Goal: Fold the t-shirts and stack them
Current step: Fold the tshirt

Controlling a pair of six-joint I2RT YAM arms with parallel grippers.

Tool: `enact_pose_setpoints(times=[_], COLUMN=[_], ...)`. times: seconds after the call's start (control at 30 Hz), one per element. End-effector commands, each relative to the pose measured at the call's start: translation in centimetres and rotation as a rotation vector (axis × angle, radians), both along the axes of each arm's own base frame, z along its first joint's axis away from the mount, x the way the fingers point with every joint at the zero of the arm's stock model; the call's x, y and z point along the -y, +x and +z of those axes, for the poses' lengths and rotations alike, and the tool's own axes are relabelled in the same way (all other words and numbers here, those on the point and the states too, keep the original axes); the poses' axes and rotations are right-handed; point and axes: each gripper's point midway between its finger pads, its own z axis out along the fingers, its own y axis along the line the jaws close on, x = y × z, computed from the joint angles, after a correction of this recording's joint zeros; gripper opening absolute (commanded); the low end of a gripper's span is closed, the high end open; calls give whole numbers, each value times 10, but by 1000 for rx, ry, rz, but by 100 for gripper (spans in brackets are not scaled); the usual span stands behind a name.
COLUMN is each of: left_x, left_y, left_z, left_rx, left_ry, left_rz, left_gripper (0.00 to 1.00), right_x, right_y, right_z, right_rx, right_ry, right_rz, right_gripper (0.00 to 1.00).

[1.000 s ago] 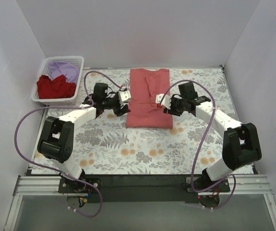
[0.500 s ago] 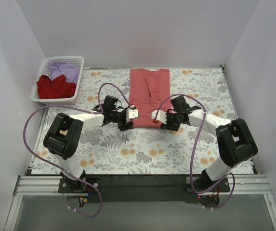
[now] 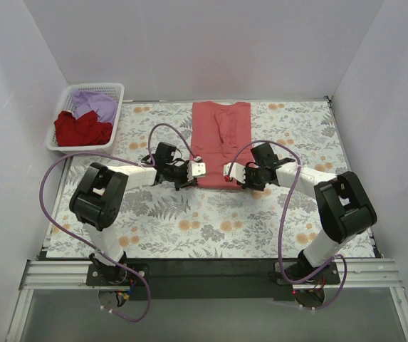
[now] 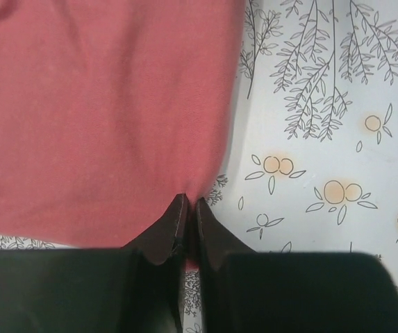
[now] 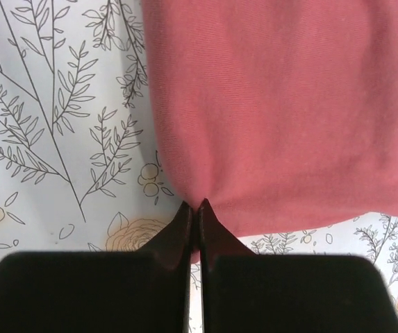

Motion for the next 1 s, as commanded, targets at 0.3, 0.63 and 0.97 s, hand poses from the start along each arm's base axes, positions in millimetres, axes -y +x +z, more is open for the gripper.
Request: enact_pose_setpoints(times=[0.3, 0.63, 0.97], left_x=[8, -10, -16], left_y=[12, -110, -100], left_z=[108, 123, 172], left_rx=[71, -169, -331], left_ry=[-82, -80, -186], left_rz=[-27, -171, -59], left_gripper=[0, 0, 0], right_x=[-4, 7, -4], right_y=[31, -83, -94], right_z=[103, 108, 151], right_rx=[79, -85, -121], right_ry=[100, 109, 145], right_rz=[-58, 10, 70], right_gripper=[1, 1, 1])
